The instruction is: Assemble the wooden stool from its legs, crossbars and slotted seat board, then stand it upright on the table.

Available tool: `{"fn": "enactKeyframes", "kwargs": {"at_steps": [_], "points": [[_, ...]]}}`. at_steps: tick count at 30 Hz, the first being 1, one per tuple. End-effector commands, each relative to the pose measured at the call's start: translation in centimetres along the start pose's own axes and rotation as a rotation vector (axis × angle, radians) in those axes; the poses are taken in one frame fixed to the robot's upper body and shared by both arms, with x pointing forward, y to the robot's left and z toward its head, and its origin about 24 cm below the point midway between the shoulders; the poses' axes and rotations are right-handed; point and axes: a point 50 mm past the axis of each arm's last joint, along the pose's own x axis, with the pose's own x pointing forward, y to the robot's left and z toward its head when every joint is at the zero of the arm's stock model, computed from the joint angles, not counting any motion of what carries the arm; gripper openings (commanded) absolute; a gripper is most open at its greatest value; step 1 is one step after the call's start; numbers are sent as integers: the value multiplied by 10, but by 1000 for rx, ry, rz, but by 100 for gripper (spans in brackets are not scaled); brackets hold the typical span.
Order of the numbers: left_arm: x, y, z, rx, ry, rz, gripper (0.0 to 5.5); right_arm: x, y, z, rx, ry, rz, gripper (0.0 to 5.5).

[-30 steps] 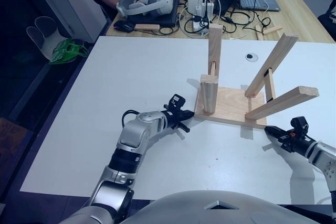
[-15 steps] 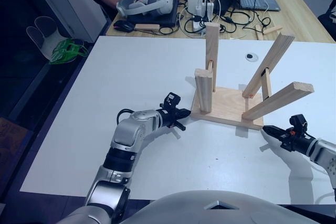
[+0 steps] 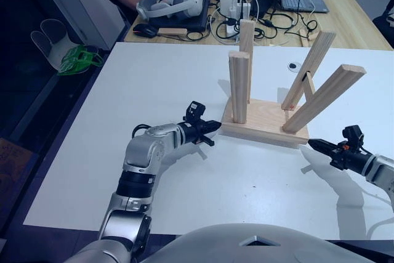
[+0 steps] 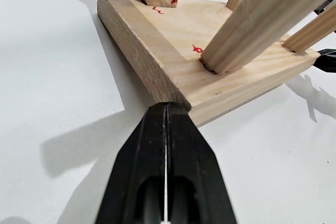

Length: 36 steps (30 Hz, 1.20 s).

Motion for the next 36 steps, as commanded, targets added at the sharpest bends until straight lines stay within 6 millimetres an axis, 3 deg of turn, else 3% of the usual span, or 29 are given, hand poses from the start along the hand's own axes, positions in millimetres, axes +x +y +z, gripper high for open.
{"fn": "enactKeyframes", "kwargs": {"at_steps": [1, 36], "points": [[12, -25, 12, -10, -52, -178, 0, 13, 22, 22, -36, -80, 148, 4], [2, -38, 37, -101, -258, -316, 0, 21, 36, 39, 4, -137, 229, 4]]}}
